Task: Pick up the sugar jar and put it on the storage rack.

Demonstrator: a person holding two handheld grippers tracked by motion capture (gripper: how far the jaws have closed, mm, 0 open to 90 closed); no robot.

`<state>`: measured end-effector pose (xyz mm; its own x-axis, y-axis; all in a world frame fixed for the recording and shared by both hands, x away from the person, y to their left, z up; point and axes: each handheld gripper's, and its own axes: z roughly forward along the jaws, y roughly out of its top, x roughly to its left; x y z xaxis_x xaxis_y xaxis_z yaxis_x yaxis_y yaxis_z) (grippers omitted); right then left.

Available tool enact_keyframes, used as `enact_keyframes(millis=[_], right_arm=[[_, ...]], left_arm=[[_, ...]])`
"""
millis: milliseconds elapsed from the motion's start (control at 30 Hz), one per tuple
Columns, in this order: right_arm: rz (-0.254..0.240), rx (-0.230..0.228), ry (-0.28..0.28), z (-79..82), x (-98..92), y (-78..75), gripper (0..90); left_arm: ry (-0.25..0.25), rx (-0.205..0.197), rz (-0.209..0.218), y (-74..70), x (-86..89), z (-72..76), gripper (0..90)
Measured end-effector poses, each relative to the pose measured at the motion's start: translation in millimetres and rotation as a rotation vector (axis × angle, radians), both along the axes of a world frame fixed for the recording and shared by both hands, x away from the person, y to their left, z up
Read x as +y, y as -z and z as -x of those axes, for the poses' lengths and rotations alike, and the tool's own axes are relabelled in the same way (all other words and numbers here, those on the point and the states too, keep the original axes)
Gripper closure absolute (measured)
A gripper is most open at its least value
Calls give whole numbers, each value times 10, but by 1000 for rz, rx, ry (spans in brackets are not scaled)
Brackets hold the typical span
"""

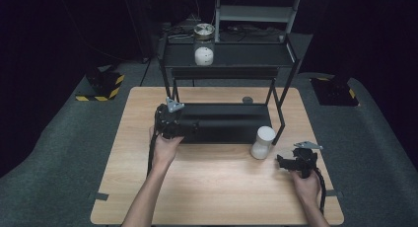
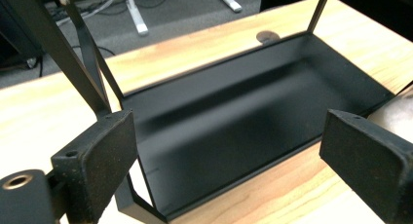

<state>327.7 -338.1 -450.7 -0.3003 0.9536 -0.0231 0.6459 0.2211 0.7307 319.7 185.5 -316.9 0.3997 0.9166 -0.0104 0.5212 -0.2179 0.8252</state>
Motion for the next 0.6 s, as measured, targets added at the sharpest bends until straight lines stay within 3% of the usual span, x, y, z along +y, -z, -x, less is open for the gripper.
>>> enact_keyframes(millis=[167,367,600], right_arm=[[0,0,0,0,0,0,23],[0,0,0,0,0,0,24],[0,0,0,0,1,-1,23]], left_arm=[[3,10,0,85,-16,6,68],[3,-6,-23,218,-89,79,71],[10,30,-33,396,-108,87,70]])
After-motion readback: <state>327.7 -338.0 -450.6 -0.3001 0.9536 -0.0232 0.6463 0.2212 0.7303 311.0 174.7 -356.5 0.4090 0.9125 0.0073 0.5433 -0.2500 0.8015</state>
